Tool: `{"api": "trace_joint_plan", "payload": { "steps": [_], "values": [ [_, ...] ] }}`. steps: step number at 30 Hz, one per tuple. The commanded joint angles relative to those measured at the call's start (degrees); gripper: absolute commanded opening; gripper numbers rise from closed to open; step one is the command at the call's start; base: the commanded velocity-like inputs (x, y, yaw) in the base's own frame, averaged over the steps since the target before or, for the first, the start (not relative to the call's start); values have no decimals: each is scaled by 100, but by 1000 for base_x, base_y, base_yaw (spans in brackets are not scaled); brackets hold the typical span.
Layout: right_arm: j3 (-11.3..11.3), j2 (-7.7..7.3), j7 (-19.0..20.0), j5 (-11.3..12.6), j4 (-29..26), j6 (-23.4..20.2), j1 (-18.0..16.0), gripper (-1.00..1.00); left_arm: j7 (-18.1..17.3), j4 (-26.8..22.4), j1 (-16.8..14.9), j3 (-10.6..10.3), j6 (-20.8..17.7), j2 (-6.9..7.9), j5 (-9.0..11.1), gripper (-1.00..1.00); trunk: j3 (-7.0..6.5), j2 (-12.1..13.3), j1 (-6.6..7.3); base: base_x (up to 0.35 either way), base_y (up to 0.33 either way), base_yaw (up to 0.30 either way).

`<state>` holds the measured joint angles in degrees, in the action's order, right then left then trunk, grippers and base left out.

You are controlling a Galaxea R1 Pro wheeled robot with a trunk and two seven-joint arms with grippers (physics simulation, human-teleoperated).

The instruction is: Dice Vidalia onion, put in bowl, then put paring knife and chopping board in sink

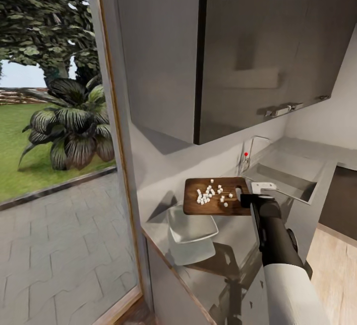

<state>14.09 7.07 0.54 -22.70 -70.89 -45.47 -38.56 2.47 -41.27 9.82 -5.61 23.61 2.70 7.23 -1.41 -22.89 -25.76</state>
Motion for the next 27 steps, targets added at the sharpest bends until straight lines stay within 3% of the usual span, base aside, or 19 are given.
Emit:
{"api": "trace_joint_plan", "payload": {
  "steps": [1,13,19,27],
  "values": [
    [7,5,3,-13,5,-8,-2,-100,26,-4,2,-41,12,10,60,100,1,-3,-2,0,0,0],
    [5,6,-9,-278,22,3,-2,-100,26,-4,2,-39,12,11,60,100,1,-3,-2,0,0,0],
    [6,9,10,-779,19,-13,-2,-100,26,-4,2,-42,12,9,60,100,1,-3,-2,0,0,0],
    [-2,13,9,-872,21,-14,-2,-100,26,63,2,-37,12,8,53,100,1,-3,-2,0,0,0]
  ]
}}
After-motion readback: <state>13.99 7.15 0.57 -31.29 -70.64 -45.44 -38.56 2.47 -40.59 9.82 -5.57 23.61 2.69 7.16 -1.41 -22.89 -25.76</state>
